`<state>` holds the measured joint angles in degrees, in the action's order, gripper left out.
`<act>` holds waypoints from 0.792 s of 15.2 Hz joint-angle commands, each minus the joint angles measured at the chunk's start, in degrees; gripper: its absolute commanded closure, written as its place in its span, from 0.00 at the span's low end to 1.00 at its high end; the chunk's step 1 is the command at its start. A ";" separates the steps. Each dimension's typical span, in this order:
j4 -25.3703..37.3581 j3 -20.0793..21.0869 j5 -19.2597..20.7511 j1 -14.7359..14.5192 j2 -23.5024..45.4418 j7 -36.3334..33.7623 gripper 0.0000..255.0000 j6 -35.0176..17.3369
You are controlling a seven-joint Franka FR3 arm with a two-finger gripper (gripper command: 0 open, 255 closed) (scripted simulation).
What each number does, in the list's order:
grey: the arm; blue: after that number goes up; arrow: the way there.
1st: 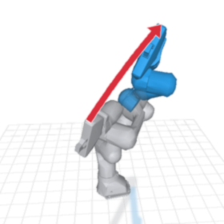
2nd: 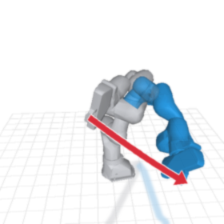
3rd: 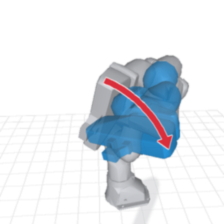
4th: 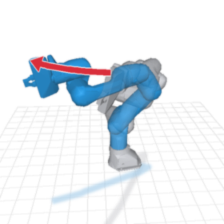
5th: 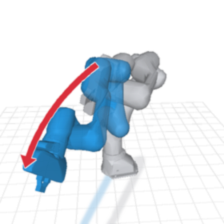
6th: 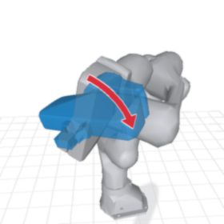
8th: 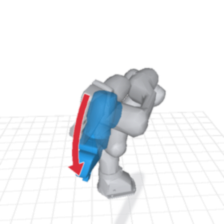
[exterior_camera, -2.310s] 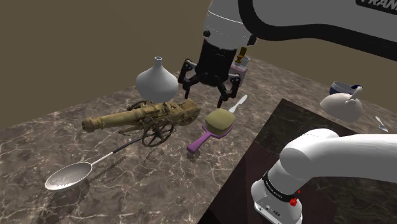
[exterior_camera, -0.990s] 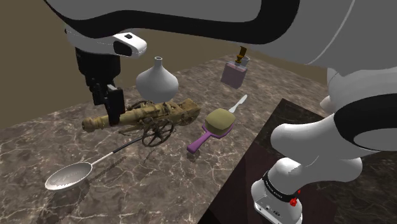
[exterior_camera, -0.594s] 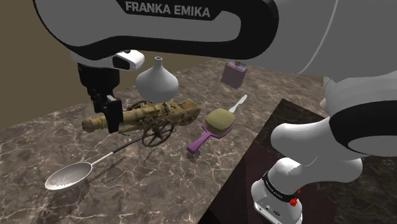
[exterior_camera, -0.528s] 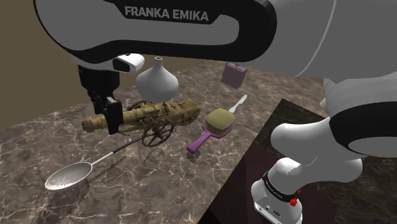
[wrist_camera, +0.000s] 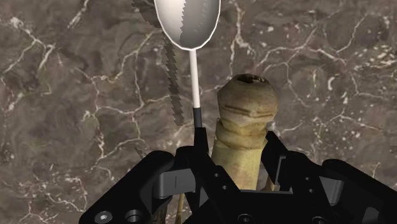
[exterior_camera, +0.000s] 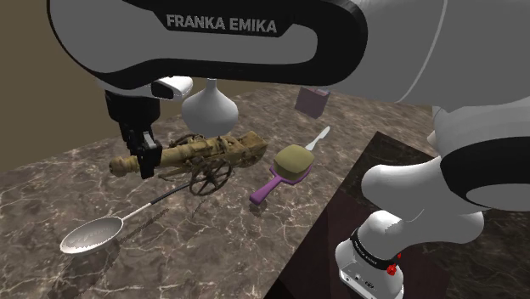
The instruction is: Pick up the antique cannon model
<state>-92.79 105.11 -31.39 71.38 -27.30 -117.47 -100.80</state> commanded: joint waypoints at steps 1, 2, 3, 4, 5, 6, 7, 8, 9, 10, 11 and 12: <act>-0.08 0.02 0.02 -0.02 -0.02 -0.01 1.00 0.05; -0.02 0.06 -0.01 0.05 -0.06 0.00 1.00 0.07; 0.07 0.04 0.02 0.07 -0.04 -0.01 1.00 0.16; 0.76 -0.06 0.20 0.19 0.09 -0.20 1.00 0.84; 1.50 -0.12 0.36 0.36 0.19 -0.38 1.00 1.54; 2.24 -0.17 0.51 0.54 0.29 -0.55 1.00 2.24; 3.01 -0.20 0.64 0.75 0.38 -0.72 1.00 2.95; 3.79 -0.22 0.76 0.98 0.46 -0.89 1.00 3.67; 4.59 -0.22 0.87 1.24 0.52 -1.05 1.00 4.39; 5.42 -0.20 0.96 1.52 0.57 -1.21 1.00 5.13; 6.27 -0.17 1.03 1.83 0.61 -1.36 1.00 5.88; 7.14 -0.12 1.09 2.17 0.63 -1.51 1.00 6.64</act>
<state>-86.53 104.96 -30.34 73.28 -26.71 -118.81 -94.88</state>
